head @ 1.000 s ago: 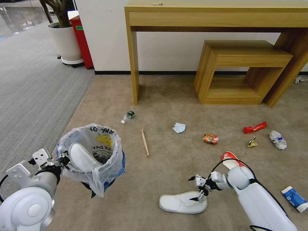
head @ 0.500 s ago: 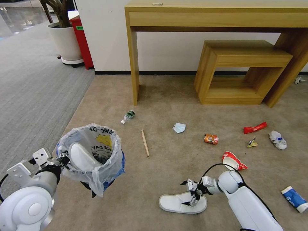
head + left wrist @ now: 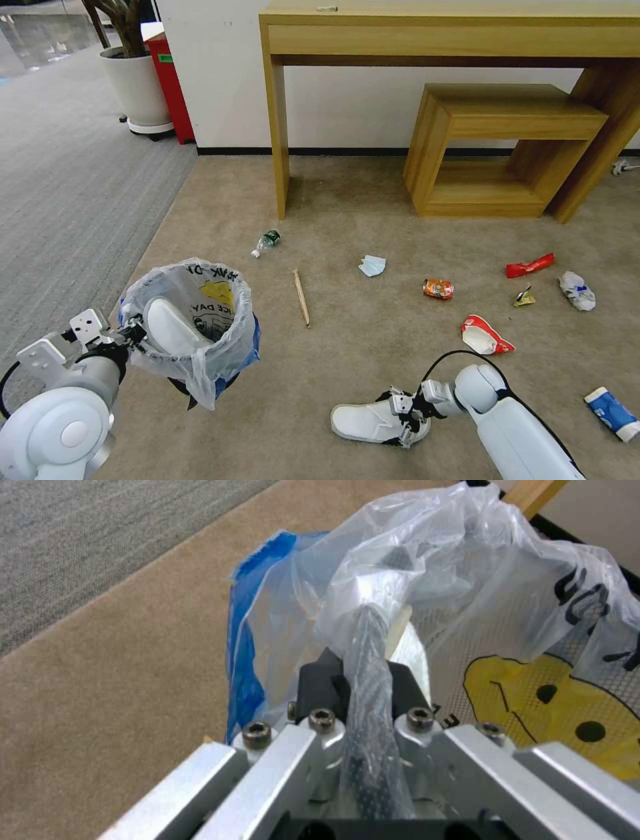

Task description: Pick up the trash bin and place the garbage on the floor into it.

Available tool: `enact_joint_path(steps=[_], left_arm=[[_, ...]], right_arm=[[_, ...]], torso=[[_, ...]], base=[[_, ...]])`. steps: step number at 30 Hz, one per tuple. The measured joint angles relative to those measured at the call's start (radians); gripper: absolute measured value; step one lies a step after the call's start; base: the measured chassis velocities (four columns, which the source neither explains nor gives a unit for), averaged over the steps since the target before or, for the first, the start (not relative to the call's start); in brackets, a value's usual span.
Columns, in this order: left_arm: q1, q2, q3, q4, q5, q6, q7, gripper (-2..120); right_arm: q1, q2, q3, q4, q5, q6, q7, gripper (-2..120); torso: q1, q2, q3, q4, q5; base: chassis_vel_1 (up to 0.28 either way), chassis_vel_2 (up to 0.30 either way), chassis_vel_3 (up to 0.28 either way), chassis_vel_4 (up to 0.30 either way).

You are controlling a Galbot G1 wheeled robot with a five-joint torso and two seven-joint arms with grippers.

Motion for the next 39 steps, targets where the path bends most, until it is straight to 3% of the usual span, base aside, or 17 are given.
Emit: enact_joint_path(steps=[9,13,18,20,28,35,39], left_arm=[[-0.006,-0.002,0.005,0.006,0.0,-0.001,0.001,2],[-0.009,-0.002,0.006,0.009,0.0,-0.003,0.001,2],[-0.01,-0.001,0.007,0.009,0.0,-0.003,0.001,2],[-0.01,-0.001,0.007,0.009,0.0,-0.004,0.001,2],[-0.009,0.0,0.006,0.007,0.0,-0.005,0.002,2],[-0.009,-0.001,0.009,0.006,0.0,-0.005,0.002,2],[-0.01,-0.002,0.012,0.004,0.0,-0.005,0.001,2]], right_arm=[[-0.012,-0.011,0.026,-0.012,-0.031,0.015,0.0,96],[-0.018,-0.021,0.038,-0.015,-0.033,0.019,0.001,77],[-0.019,-0.026,0.043,-0.015,-0.034,0.02,0.002,64],[-0.02,-0.028,0.047,-0.014,-0.033,0.022,0.002,50],[-0.02,-0.03,0.049,-0.012,-0.027,0.024,0.022,28],[-0.019,-0.034,0.052,-0.009,-0.02,0.025,0.036,0],[-0.018,-0.042,0.052,-0.009,-0.006,0.029,0.063,0]], torso=[[0.0,0.0,0.0,0.0,-0.0001],[0.0,0.0,0.0,0.0,-0.0002],[0.0,0.0,0.0,0.0,-0.0001],[0.0,0.0,0.0,0.0,-0.0001],[0.0,0.0,0.0,0.0,-0.0003],[0.0,0.0,0.0,0.0,-0.0002],[0.0,0.0,0.0,0.0,-0.0001]], base=[[0.0,0.0,0.0,0.0],[0.0,0.0,0.0,0.0],[0.0,0.0,0.0,0.0],[0.0,0.0,0.0,0.0],[0.0,0.0,0.0,0.0],[0.0,0.0,0.0,0.0],[0.0,0.0,0.0,0.0]])
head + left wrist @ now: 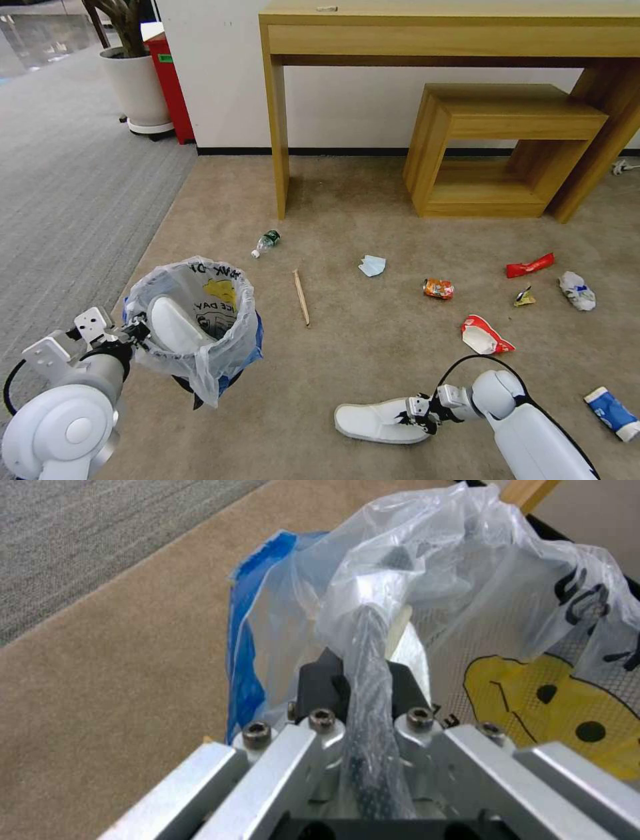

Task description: Pick up the trash bin and place the garbage on the floor into it.

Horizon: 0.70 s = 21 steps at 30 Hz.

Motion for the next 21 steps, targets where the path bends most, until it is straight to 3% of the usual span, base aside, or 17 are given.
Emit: enact_joint_path(steps=[5,11,16,21], left_arm=[[-0.001,-0.001,0.003,-0.002,0.002,0.0,-0.001,2],[0.0,0.002,0.003,-0.003,0.002,0.0,-0.002,2],[0.001,0.021,0.001,-0.003,0.001,0.0,-0.002,2],[0.005,0.042,0.011,-0.012,-0.004,0.002,-0.002,2]], right_arm=[[0.0,-0.007,0.0,0.0,0.014,0.01,0.04,0],[-0.017,-0.03,-0.005,0.041,0.125,0.031,0.215,0],[-0.049,-0.09,0.023,0.181,0.303,0.049,0.382,0],[-0.061,-0.131,0.045,0.265,0.469,0.066,0.428,0]], torso=[[0.0,0.0,0.0,0.0,0.0],[0.0,0.0,0.0,0.0,0.0002],[0.0,0.0,0.0,0.0,-0.0002],[0.0,0.0,0.0,0.0,-0.0001]], base=[[0.0,0.0,0.0,0.0],[0.0,0.0,0.0,0.0],[0.0,0.0,0.0,0.0],[0.0,0.0,0.0,0.0]])
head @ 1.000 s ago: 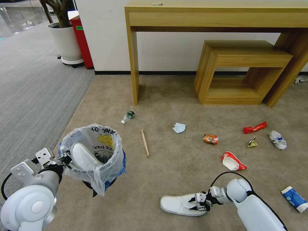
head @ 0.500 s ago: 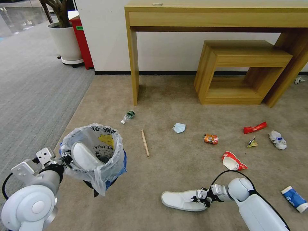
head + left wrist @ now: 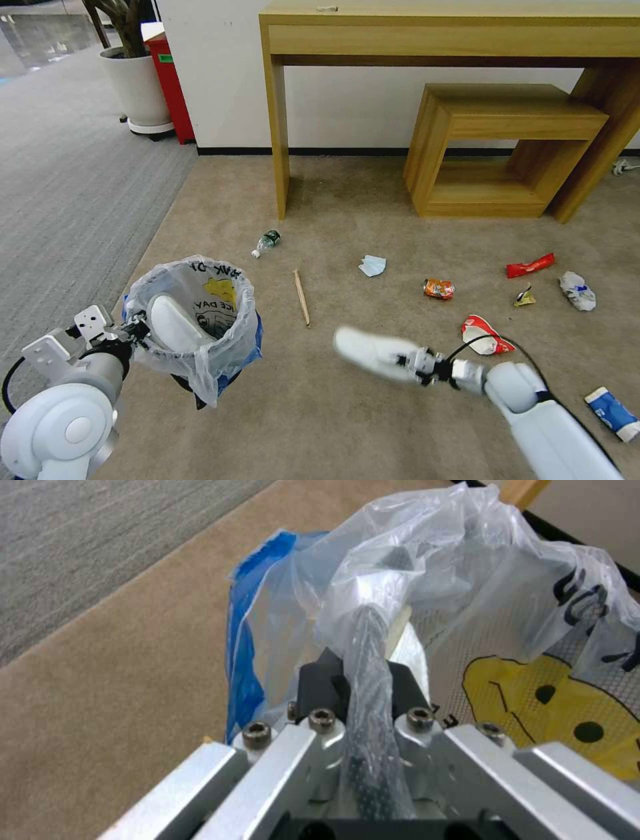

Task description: Pick up the trash bin and place the garbage on the floor into it.

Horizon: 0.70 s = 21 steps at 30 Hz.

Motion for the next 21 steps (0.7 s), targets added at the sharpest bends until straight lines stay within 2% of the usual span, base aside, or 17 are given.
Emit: enact_joint_path(steps=[3,6,7,8,10,21], left_arm=[[0.009,0.028,0.024,-0.009,-0.017,0.013,-0.001,2],[0.012,0.039,0.034,-0.011,-0.023,0.016,-0.002,2],[0.014,0.053,0.047,-0.013,-0.031,0.021,-0.002,2],[0.014,0.053,0.047,-0.013,-0.031,0.021,-0.002,2],[0.015,0.069,0.064,-0.015,-0.038,0.026,-0.004,2],[0.022,0.107,0.113,-0.012,-0.096,0.032,0.0,2]], right_arm=[[-0.005,-0.028,0.016,0.088,0.165,0.022,0.032,0],[-0.005,-0.036,0.017,0.119,0.237,0.033,0.048,0],[-0.005,-0.042,0.016,0.157,0.333,0.048,0.069,0],[-0.005,-0.042,0.016,0.157,0.333,0.048,0.069,0],[0.001,-0.048,0.011,0.211,0.486,0.07,0.082,0],[0.019,-0.047,-0.008,0.352,0.716,0.082,0.068,0]], torso=[[0.0,0.0,0.0,0.0,0.0],[0.0,0.0,0.0,0.0001,-0.0001],[0.0,0.0,0.0,0.0001,0.0002],[0.0,0.0,0.0,0.0001,0.0002],[0.0,0.0,0.0,0.0,0.0],[0.0,0.0,0.0,0.0001,-0.0001]], base=[[0.0,0.0,0.0,0.0],[0.0,0.0,0.0,0.0],[0.0,0.0,0.0,0.0],[0.0,0.0,0.0,0.0],[0.0,0.0,0.0,0.0],[0.0,0.0,0.0,0.0]])
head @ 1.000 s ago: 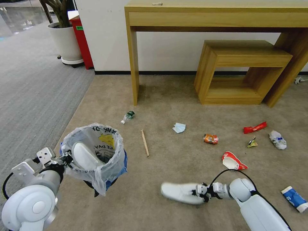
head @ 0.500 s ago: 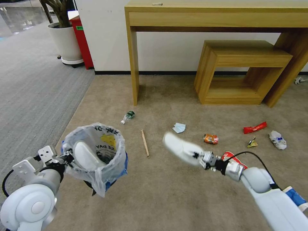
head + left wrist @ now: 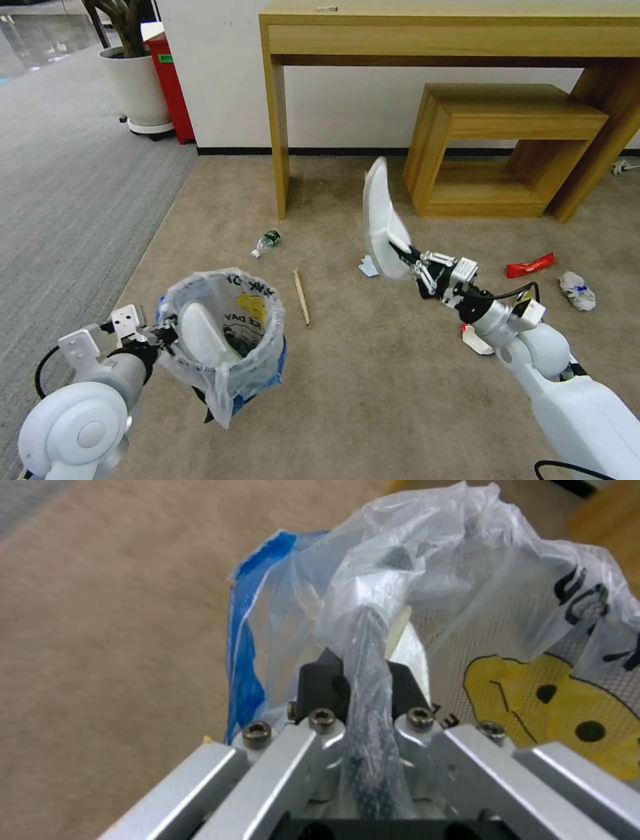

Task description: Pick up the trash bin and place the garbage on the floor into it.

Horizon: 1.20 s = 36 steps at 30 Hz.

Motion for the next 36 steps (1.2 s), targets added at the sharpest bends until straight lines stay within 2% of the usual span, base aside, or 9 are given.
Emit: enact_joint_path(steps=[7,9,17,25,36], left_arm=[[-0.018,0.031,0.066,0.019,-0.045,0.01,0.033,2],[-0.039,0.038,0.129,0.042,-0.078,0.011,0.038,2],[-0.095,0.018,0.235,0.105,-0.05,0.012,0.063,2],[-0.12,0.003,0.255,0.111,-0.045,0.012,0.086,2],[-0.116,-0.002,0.249,0.079,-0.062,0.012,0.09,2]], right_arm=[[0.011,0.031,-0.062,0.035,0.1,-0.018,-0.054,0],[0.031,0.049,-0.113,0.037,0.164,-0.05,-0.118,0],[0.067,0.067,-0.224,0.023,0.166,-0.087,-0.195,0],[0.088,0.11,-0.292,-0.02,0.112,-0.087,-0.209,0],[0.098,0.132,-0.32,-0.089,0.03,-0.087,-0.249,0]], torso=[[0.0,0.0,0.0,-0.0001,0.0002],[0.0,0.0,0.0,0.0,0.0002],[0.0,0.0,0.0,-0.0001,0.0],[0.0,0.0,0.0,-0.0001,0.0001],[0.0,0.0,0.0,0.0,0.0002]], base=[[0.0,0.0,0.0,0.0],[0.0,0.0,0.0,0.0],[0.0,0.0,0.0,0.0],[0.0,0.0,0.0,0.0],[0.0,0.0,0.0,0.0]])
